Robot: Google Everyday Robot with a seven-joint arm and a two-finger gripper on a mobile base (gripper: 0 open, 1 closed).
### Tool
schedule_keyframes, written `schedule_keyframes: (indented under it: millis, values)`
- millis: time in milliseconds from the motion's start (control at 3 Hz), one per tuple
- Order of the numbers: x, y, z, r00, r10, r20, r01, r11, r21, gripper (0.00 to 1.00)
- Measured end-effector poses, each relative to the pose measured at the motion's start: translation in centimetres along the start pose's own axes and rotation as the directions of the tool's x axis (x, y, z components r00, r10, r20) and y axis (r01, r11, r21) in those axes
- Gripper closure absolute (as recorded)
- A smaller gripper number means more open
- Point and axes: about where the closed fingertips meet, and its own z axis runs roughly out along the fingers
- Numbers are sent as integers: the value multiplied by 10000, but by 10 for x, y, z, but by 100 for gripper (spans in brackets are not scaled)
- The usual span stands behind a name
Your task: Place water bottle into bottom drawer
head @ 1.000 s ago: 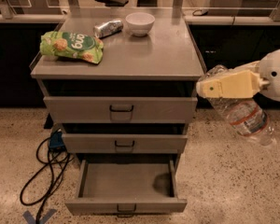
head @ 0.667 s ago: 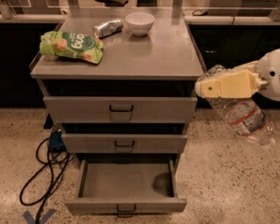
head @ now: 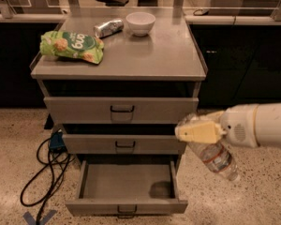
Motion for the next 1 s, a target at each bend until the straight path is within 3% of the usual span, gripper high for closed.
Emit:
schedule_keyframes:
  millis: [333,667,1000]
  values:
    - [72,8,75,9877,-50,-1564,88,9997,235,100]
    - [109,2,85,9797,278,-1983,-130,9971,755,100]
    - [109,2,85,9800,277,-1972,-130,9971,754,100]
